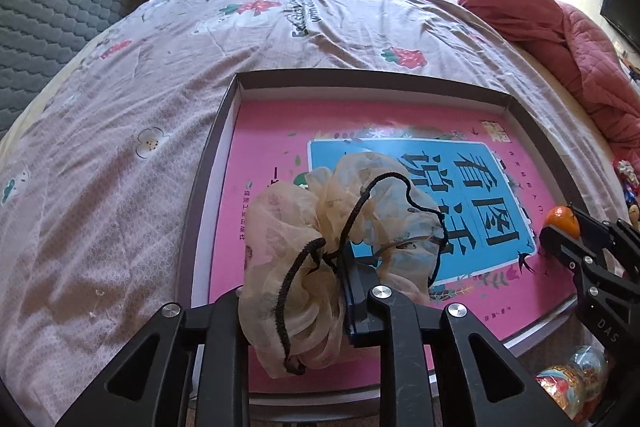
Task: Organize objects
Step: 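Lower the scrunchie into the pink tray with the left tool while the right tool sets the orange there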
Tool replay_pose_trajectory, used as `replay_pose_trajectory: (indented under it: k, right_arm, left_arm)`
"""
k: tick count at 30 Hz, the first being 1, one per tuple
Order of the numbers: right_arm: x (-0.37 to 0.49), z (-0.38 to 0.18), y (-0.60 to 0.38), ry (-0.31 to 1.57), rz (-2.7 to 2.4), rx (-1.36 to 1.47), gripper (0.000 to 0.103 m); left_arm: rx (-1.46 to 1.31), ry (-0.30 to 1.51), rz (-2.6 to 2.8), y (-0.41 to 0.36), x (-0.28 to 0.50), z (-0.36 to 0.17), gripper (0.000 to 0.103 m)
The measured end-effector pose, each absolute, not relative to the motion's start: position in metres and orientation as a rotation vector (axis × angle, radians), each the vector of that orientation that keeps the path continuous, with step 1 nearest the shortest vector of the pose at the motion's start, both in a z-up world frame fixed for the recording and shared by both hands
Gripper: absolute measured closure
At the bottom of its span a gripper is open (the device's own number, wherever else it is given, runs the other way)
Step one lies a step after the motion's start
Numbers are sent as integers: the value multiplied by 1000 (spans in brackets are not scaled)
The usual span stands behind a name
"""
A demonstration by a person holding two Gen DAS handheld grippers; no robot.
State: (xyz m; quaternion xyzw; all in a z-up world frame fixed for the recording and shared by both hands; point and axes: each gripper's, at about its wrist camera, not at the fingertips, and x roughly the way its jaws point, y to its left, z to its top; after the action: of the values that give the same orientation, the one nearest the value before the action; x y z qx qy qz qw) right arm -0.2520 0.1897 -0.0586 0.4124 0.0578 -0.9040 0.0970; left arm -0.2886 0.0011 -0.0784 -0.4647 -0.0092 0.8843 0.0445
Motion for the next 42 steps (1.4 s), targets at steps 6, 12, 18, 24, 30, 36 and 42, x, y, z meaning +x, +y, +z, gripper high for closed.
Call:
replay_pose_trajectory:
  k: [6, 12, 18, 24, 30, 36, 42]
  right_arm:
    - [-253, -59, 188, 180, -2667, 1238, 63]
    - [-251, -50, 187, 186, -2673, 1202, 55]
    - [-248, -43, 187, 187, -2683, 1189, 53]
    - [-244, -32, 188, 186, -2702, 1147, 53]
    - [-242, -25, 188, 176, -2707, 1124, 53]
    - [-238, -16, 188, 163, -2713, 1094, 53]
    - [-231, -8, 186, 158, -2713, 1058, 53]
  left_arm:
    - [-1443, -3, 2697, 4, -290, -78, 72]
    - [-1460, -19, 2657, 5, -287, -74, 54]
    - [-1482, -12, 2651, 5, -285, -67, 49]
    - [-1534, 25, 2658, 6, -285, -63, 48]
    - [-1550, 51, 2658, 7, -279, -60, 48]
    - [-1641, 120, 2627, 10, -282, -58, 48]
    - [-1687, 109, 2603, 12, -288, -48, 47]
